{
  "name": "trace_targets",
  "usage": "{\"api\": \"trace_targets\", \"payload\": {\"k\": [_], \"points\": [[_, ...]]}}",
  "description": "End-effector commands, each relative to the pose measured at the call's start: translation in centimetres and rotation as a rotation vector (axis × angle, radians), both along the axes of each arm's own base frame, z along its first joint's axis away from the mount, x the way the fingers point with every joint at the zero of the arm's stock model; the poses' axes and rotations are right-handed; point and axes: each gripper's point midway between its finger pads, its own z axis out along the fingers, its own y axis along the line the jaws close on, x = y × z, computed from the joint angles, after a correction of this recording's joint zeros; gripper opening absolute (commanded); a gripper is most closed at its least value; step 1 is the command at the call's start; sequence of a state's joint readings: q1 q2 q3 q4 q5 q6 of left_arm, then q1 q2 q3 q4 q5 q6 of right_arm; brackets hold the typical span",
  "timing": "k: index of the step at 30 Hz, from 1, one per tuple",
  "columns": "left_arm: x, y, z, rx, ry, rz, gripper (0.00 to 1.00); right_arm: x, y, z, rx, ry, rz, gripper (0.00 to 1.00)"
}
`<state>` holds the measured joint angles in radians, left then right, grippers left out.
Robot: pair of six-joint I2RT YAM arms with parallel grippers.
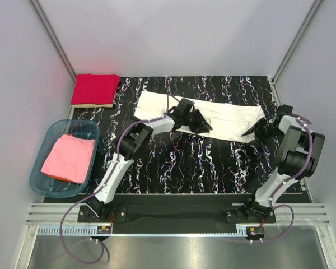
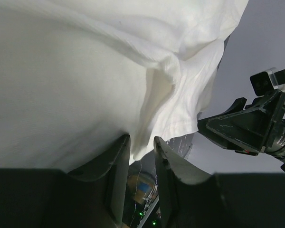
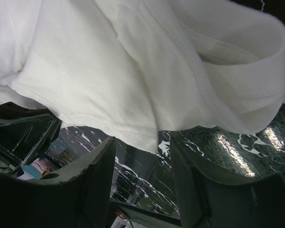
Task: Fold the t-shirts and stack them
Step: Fold the tshirt
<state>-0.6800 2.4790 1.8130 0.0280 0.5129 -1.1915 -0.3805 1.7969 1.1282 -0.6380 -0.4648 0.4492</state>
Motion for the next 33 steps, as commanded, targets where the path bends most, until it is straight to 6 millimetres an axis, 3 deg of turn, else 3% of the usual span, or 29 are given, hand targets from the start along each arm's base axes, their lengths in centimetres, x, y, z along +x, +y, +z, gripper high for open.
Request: {"api": "trace_targets", "payload": {"k": [1,15,25,28,29,30,33], "points": [[0.5,-1.2,1.3,-0.036,-0.032,0.009,0.32,0.9,-0.3,0.4,0.002,-0.034,-0.004,0.56],[0.3,-2.1,3.4,-0.078,-0.043,-0.002,0.22,1.0,-0.4,-0.2,-0.001,-0.025,-0.001,0.54],[0.2,-2.3,4.8,-0.095,-0.060,-0.014,0.14,1.6,0.3,0.3,0.054,-0.046,-0.012,0.41],[0.2,-2.4,5.2,-0.101,-0.062,-0.019,0.12,1.9,0.4,0.3,0.071,-0.054,-0.013,0.30],[0.3,-2.4,5.4,-0.103,-0.065,-0.019,0.12,2.0,0.5,0.3,0.074,-0.057,-0.013,0.24],[0.3,-2.5,5.6,-0.106,-0.068,-0.018,0.11,2.2,0.5,0.5,0.082,-0.065,-0.014,0.11],[0.8,-2.5,6.2,-0.116,-0.073,-0.007,0.09,3.2,0.2,1.5,0.074,-0.099,-0.023,0.00]]}}
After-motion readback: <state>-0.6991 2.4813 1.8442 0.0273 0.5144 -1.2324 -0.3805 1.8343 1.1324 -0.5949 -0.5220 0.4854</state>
